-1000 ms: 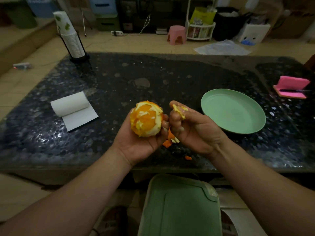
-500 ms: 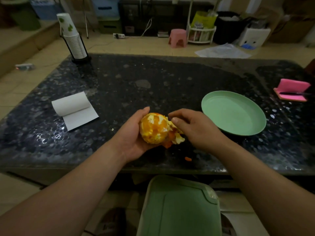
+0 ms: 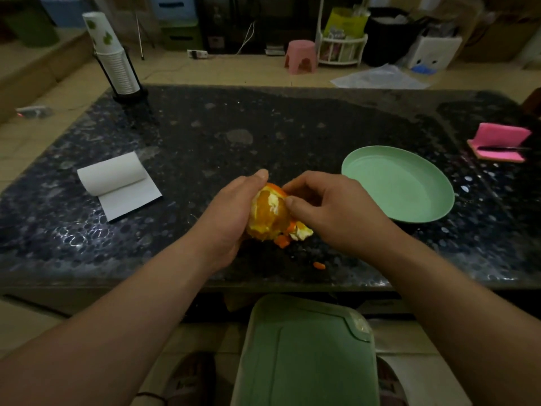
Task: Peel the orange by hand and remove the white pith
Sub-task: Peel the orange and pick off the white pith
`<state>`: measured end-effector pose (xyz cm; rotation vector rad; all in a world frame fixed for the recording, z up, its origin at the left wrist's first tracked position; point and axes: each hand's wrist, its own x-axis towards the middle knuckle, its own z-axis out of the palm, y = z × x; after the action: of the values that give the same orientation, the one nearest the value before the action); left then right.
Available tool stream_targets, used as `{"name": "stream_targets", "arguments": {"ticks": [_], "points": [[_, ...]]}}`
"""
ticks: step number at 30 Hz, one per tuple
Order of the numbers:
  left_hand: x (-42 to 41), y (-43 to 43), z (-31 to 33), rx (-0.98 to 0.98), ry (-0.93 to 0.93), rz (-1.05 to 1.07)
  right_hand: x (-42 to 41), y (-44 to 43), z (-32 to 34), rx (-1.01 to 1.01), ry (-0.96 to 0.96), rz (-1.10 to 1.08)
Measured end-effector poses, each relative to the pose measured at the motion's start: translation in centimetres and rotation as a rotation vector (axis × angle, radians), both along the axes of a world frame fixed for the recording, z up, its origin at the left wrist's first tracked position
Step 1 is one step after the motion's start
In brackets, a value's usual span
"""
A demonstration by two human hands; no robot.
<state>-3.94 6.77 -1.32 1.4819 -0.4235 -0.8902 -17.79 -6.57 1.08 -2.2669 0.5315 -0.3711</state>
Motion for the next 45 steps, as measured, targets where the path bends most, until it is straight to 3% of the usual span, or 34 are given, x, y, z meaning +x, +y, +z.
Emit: {"name": "stream_targets", "arguments": {"ticks": [4, 8, 14, 18, 33, 45], "points": [[-0.5, -0.3, -0.3, -0.019, -0.195, 0.093, 0.2, 0.3, 0.0, -0.034, 0.019, -0.079], [-0.8, -0.2, -0.1, -0.018, -0.256, 0.088, 0.2, 0.5, 0.1, -0.051, 0.012, -0.085], [-0.3, 0.5, 0.4, 0.075, -0.310, -0.028, -0.5, 0.4, 0.9, -0.355, 0.096, 0.121], [-0.4, 0.6, 0.6, 0.114, -0.325, -0.086, -0.3, 0.4, 0.9, -0.447, 0.142, 0.165], [0.1, 0.8, 0.5, 0.117, -0.374, -0.180, 0.0, 0.6, 0.6, -0.475, 0.089, 0.176], [0.5, 1.3, 0.8, 0.175, -0.405, -0.223, 0.2, 0.9, 0.8, -0.523, 0.160, 0.269]]}}
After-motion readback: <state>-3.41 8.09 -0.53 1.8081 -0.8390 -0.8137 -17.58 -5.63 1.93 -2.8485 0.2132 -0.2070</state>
